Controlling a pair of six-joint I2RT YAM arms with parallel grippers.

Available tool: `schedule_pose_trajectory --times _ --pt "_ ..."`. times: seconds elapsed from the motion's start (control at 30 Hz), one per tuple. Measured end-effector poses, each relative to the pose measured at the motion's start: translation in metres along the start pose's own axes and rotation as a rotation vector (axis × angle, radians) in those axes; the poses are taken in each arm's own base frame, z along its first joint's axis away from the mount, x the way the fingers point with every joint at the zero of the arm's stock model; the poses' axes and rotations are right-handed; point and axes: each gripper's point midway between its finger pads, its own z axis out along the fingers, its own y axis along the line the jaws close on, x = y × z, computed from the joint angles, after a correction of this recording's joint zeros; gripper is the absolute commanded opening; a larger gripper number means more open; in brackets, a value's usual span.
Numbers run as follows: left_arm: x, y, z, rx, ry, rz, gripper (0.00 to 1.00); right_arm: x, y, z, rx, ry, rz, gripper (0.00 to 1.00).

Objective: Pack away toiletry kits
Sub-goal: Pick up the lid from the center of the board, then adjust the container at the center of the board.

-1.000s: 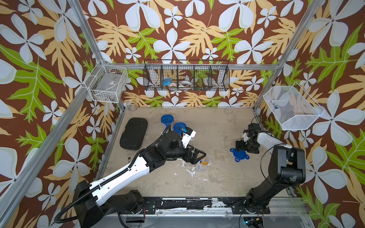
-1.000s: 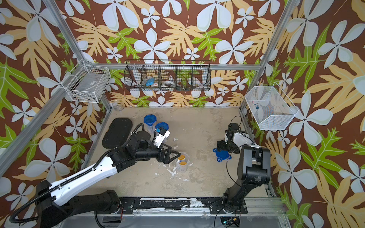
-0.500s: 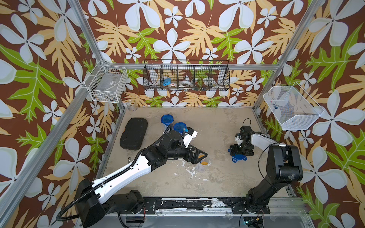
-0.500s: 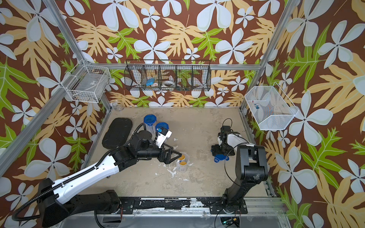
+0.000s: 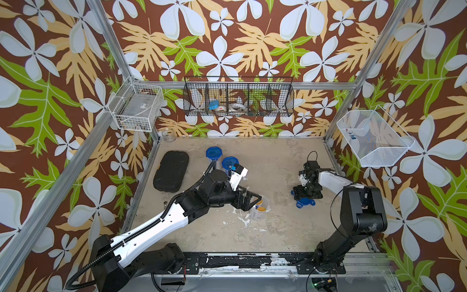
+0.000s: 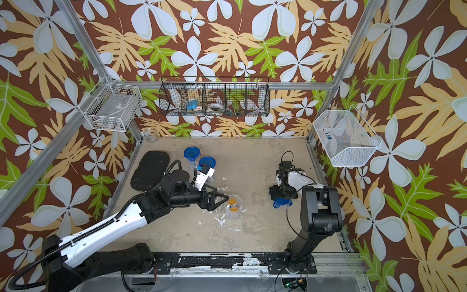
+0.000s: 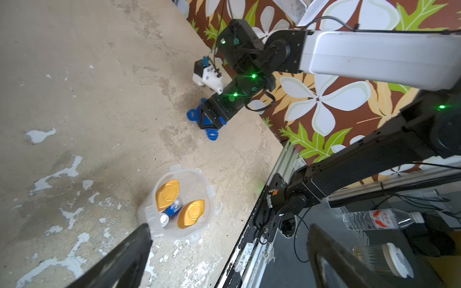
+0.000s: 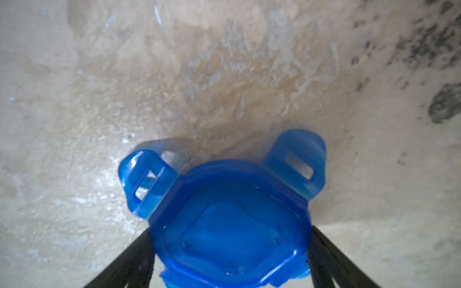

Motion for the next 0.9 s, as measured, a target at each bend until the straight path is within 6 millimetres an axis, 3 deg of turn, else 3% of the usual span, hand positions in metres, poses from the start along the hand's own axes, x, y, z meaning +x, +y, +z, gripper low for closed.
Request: schedule_pose_trajectory --times 0.17,0.33,0.5,0.67,0.77,0.9 --pt "0.000 0.022 -0.004 -0.073 -0.006 -0.048 0.97 -0.009 0.005 -0.030 0.016 -0.087 -0.024 0.75" --pt "-0.002 0.044 -0.014 -0.134 -0.030 -0.096 0.97 -0.021 0.028 -0.088 -0.009 -0.252 -0.068 0.73" --pt "-0.004 0.067 -0.021 -0.189 -0.045 -0.142 0.97 -0.023 0.081 -0.138 -0.107 -0.361 -0.207 0.73" --pt "-0.004 0.078 -0.028 -0.217 -0.060 -0.161 0.97 0.000 0.151 -0.175 -0.221 -0.378 -0.374 0.73" --pt "-0.001 0.080 -0.031 -0.224 -0.069 -0.172 0.96 0.019 0.182 -0.183 -0.262 -0.344 -0.459 0.73" --pt "0.001 0.084 -0.034 -0.241 -0.079 -0.187 0.96 0.043 0.211 -0.177 -0.288 -0.266 -0.544 0.73"
